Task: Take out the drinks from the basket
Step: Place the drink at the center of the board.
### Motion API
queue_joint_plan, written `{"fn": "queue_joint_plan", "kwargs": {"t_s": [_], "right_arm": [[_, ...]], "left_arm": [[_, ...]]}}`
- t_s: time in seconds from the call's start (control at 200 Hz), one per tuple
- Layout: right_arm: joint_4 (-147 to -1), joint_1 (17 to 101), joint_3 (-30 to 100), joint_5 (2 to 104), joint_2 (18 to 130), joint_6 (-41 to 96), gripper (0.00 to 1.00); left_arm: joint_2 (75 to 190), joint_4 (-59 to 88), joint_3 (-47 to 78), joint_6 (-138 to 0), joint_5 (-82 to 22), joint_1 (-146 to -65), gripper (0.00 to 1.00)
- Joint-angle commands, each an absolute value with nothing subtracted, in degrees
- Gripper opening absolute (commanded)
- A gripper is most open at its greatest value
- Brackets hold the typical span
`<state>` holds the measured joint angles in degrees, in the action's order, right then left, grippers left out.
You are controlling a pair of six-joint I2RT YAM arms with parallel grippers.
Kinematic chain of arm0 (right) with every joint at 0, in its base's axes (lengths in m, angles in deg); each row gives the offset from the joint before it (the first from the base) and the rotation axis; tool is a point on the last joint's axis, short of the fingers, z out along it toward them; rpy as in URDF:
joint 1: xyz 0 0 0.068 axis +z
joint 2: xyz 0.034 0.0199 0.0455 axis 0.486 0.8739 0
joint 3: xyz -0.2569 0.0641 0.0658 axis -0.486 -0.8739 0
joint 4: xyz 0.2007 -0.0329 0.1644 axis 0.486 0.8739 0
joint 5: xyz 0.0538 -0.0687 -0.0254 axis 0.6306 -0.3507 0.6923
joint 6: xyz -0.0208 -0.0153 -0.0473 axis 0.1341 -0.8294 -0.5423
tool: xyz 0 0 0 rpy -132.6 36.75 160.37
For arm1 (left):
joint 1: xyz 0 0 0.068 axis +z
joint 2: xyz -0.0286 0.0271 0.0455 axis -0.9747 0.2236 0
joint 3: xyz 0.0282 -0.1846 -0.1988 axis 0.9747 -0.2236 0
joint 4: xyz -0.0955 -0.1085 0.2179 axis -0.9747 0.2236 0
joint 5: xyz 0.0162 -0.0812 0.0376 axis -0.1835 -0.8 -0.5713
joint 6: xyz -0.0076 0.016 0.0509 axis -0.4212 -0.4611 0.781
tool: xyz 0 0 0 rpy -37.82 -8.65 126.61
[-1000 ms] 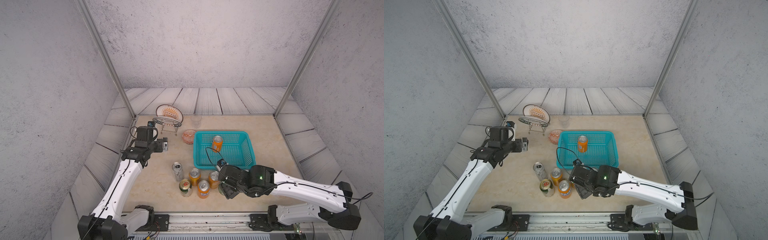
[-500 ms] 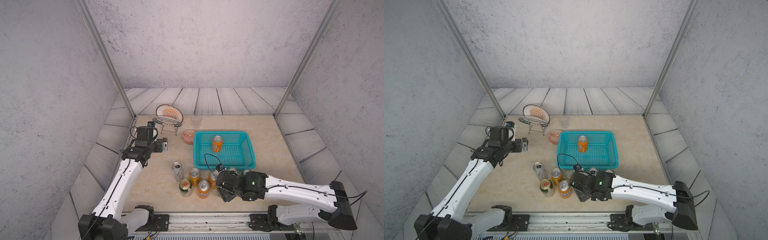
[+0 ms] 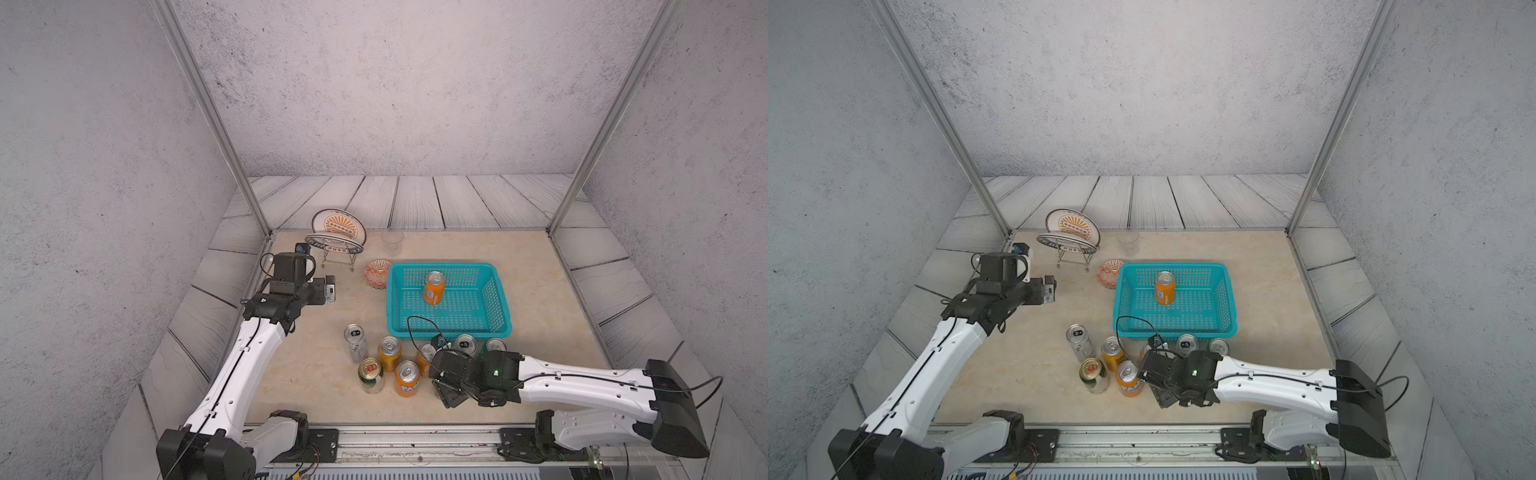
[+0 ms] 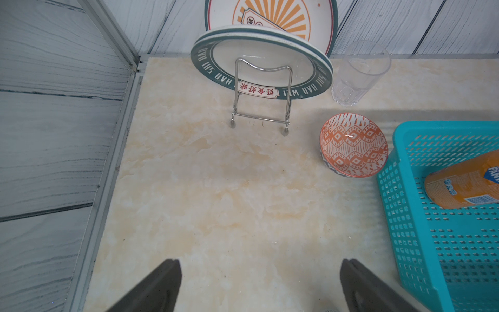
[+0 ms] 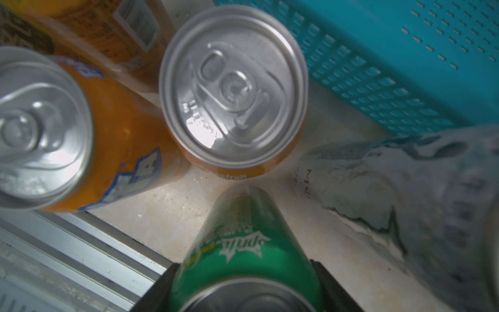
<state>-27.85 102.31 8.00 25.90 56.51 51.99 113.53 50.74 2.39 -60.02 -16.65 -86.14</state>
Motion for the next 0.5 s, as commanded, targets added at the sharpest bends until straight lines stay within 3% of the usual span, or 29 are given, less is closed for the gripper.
{"fn": "queue_joint_plan", "kwargs": {"t_s": [0.0, 0.275, 0.49], "right_arm": [[-30.6, 102.6, 8.1, 23.4, 57.0, 53.0, 0.65], [-29.7, 102.6, 8.1, 23.5, 58.6, 53.2, 0.69], [-27.8, 102.6, 8.9, 23.0, 58.8, 53.1, 0.78]], "left_arm": [[113.6, 50.9, 2.5, -59.8, -16.3, -85.6, 0.99], [113.6, 50.9, 2.6, -59.8, -16.3, -85.6, 0.99], [113.7, 50.9, 2.6, -59.8, -16.4, -85.6, 0.99]]}}
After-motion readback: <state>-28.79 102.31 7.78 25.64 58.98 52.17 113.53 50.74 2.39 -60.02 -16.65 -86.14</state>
